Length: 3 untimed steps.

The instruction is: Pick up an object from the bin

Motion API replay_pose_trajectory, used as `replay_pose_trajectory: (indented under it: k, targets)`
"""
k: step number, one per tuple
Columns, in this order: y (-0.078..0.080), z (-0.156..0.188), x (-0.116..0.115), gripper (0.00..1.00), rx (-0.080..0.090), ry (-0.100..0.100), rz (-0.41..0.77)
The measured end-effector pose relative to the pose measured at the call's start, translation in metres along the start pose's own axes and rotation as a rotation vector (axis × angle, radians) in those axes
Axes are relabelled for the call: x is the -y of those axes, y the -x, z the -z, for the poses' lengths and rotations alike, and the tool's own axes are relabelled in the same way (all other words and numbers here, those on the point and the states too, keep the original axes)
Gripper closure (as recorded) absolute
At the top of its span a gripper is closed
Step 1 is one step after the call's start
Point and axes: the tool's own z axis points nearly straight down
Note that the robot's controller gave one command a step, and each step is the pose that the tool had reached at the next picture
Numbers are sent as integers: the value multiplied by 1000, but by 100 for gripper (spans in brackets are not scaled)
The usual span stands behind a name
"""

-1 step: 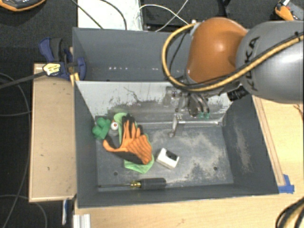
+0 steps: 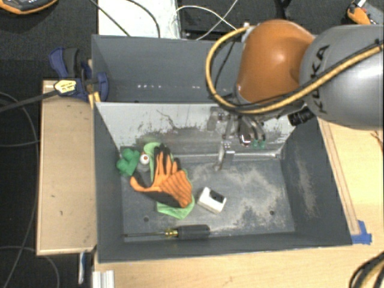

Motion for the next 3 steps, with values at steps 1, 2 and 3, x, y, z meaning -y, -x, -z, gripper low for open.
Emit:
replay_pose_trajectory:
  k: [1,2,3]
  targets:
    - [-20,-152,-130,0,-10,2,29]
    - [-79,-69,24,0,0,0,15]
    - [-14,-119,-79,0,-9,3,-98]
